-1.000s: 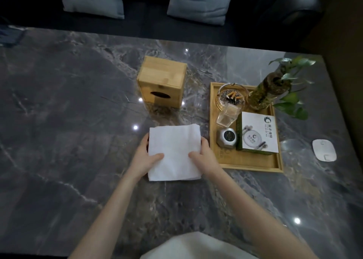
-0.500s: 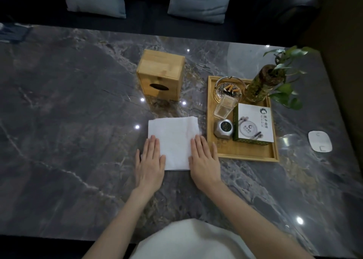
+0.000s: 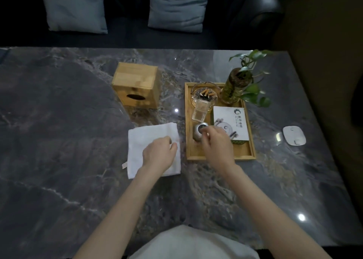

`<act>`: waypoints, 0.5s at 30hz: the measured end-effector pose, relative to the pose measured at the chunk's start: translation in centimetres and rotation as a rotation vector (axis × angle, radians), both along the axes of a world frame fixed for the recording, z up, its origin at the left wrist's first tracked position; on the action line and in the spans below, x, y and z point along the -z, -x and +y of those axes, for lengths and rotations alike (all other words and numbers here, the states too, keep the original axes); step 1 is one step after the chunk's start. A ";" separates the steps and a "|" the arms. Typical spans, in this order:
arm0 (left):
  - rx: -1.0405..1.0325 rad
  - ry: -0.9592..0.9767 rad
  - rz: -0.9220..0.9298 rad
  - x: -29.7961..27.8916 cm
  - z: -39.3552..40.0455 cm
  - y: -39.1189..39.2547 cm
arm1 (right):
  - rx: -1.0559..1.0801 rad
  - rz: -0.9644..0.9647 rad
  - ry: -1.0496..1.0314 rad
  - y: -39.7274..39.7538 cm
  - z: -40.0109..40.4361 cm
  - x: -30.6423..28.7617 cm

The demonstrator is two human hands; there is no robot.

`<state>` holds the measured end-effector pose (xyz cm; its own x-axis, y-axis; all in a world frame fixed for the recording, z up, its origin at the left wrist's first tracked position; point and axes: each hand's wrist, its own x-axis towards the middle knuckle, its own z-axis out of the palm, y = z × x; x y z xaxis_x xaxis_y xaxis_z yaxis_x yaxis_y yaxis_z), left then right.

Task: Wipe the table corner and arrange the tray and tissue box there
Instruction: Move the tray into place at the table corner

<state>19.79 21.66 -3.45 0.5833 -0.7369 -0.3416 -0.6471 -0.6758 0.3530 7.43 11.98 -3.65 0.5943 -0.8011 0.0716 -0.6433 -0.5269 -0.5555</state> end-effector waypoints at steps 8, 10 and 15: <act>-0.133 0.424 0.130 1.9 -6.3 3.1 | 0.448 -0.120 -0.225 7.0 -7.8 0.7; -0.156 0.448 0.096 3.1 -6.8 3.7 | 0.435 -0.056 -0.250 8.4 -8.5 1.9; -0.096 0.314 -0.099 6.0 -6.2 4.5 | 0.274 0.150 -0.386 10.4 -8.9 4.1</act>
<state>15.32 15.46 -9.48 0.6740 -0.7373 -0.0456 -0.6271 -0.6037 0.4922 -3.02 3.10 -7.79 0.3391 -0.8804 -0.3316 -0.8174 -0.1012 -0.5672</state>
